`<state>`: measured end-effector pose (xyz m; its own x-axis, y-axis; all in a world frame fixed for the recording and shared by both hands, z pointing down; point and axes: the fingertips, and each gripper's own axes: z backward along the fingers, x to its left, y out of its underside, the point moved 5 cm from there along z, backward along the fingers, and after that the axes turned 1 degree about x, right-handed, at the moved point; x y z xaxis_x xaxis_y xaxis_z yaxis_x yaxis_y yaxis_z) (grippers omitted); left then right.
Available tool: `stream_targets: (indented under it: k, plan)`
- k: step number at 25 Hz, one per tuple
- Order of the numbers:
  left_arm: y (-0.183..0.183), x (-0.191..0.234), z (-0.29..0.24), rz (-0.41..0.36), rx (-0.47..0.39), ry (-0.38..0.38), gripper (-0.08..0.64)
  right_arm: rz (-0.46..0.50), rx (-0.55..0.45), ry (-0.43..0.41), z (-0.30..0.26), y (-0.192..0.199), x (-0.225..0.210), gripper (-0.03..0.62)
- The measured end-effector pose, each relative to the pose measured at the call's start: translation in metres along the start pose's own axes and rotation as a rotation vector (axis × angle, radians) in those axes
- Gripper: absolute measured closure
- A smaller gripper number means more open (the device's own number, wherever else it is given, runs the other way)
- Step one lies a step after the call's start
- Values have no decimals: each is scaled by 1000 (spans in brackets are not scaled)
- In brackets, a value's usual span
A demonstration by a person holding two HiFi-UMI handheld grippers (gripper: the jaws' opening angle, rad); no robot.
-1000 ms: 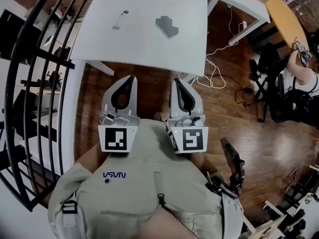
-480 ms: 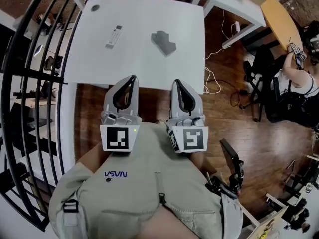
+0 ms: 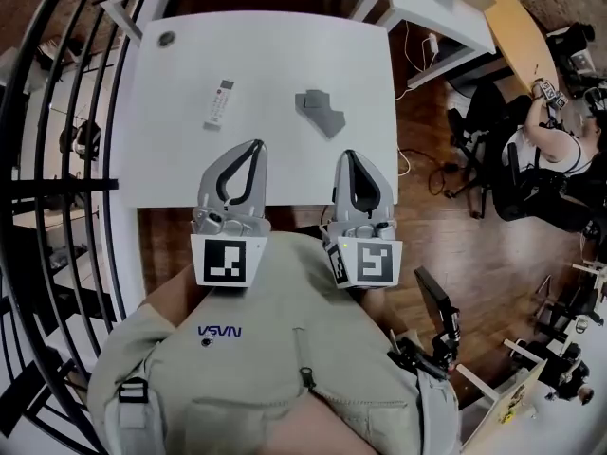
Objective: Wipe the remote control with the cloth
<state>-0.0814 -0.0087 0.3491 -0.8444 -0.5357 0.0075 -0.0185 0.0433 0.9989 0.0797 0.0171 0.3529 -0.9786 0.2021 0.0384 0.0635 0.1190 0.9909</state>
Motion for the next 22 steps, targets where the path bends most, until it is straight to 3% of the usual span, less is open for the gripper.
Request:
stream_targets:
  k: [8,17,22]
  plan:
    - [11,28,-30,-1,43,-13,555,5,53,44,-42,6,-20,588]
    - [26,26,-65,-20,94,-152,554,25,75,-94,-91,25,-52,588]
    - [60,29,-79,-77,169,-179,554,42,141,-191,-119,50,-61,511]
